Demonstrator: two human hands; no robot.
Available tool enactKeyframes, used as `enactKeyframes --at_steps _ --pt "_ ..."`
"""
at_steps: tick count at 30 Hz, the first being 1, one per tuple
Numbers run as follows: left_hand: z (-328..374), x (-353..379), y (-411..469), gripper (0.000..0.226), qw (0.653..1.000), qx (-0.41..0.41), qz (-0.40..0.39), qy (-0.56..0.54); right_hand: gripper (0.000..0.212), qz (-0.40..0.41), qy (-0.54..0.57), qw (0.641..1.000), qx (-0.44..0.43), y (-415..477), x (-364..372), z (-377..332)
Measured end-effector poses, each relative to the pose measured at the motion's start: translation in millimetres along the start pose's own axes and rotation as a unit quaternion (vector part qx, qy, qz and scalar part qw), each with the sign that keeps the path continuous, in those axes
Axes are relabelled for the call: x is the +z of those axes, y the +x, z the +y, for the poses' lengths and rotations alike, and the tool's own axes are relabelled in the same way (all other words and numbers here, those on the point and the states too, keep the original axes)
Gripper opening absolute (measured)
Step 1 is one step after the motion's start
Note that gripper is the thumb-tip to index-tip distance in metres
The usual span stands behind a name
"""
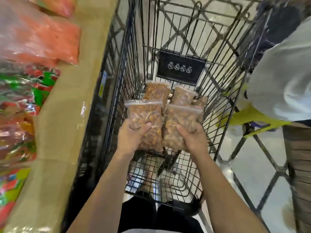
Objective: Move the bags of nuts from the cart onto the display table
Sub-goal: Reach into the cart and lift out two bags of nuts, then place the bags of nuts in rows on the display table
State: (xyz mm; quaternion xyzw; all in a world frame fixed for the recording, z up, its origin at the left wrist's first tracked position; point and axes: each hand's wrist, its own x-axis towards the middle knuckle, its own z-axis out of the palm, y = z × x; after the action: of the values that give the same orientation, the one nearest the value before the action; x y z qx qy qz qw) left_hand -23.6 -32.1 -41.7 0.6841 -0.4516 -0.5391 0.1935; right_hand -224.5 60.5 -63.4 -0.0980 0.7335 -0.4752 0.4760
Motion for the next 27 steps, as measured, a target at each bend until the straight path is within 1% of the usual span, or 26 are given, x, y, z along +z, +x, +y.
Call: enactKeyframes --at_steps 4,6,9,11,12,15,17,19,21,23,25,27 --pt "27.3 -21.5 -48.6 0.057 0.998 0.055 0.017 -0.028 0.030 -0.023 -0.030 0.997 -0.060 -37.5 -13.9 -40.2" --pt "41.5 -32.6 -74.1 0.055 0.995 0.085 0.040 -0.030 0.022 -0.042 -0.030 0.994 -0.096 -57.0 -18.6 -57.5" --pt "55.2 -49.2 -106.2 0.038 0.990 0.109 0.072 -0.061 0.019 -0.068 -0.041 0.988 -0.132 -88.3 -21.5 -81.2" --pt "61.4 -62.2 -124.5 0.033 0.986 0.115 0.078 -0.094 0.026 -0.089 -0.049 0.985 -0.140 -107.0 -20.6 -94.8" --pt "65.2 -69.3 -136.0 0.033 0.983 0.122 0.081 -0.108 0.029 -0.103 -0.050 0.984 -0.140 -117.1 -19.2 -101.4" --pt "75.4 -93.8 -166.3 0.051 0.973 0.140 0.110 -0.149 0.044 -0.127 -0.065 0.976 -0.164 -146.3 -9.9 -123.0" --pt "80.4 -114.6 -185.3 0.043 0.966 0.157 0.132 -0.160 0.056 -0.147 -0.083 0.967 -0.188 -167.4 0.1 -136.5" --pt "83.3 -136.2 -203.2 0.035 0.959 0.180 0.151 -0.158 0.057 -0.159 -0.099 0.959 -0.212 -190.5 12.0 -149.9" --pt "83.9 -158.9 -220.1 0.029 0.951 0.197 0.170 -0.166 0.063 -0.173 -0.092 0.954 -0.225 -208.7 25.5 -159.8" --pt "83.5 -183.7 -239.4 0.024 0.944 0.206 0.202 -0.163 0.063 -0.198 -0.094 0.946 -0.237 -229.9 42.0 -168.0" --pt "78.8 -209.7 -256.4 0.028 0.935 0.212 0.233 -0.163 0.065 -0.230 -0.097 0.936 -0.249 -250.4 61.4 -175.1" --pt "73.5 -234.1 -279.6 0.050 0.926 0.209 0.273 -0.157 0.058 -0.265 -0.087 0.924 -0.260 -271.4 81.3 -178.8"
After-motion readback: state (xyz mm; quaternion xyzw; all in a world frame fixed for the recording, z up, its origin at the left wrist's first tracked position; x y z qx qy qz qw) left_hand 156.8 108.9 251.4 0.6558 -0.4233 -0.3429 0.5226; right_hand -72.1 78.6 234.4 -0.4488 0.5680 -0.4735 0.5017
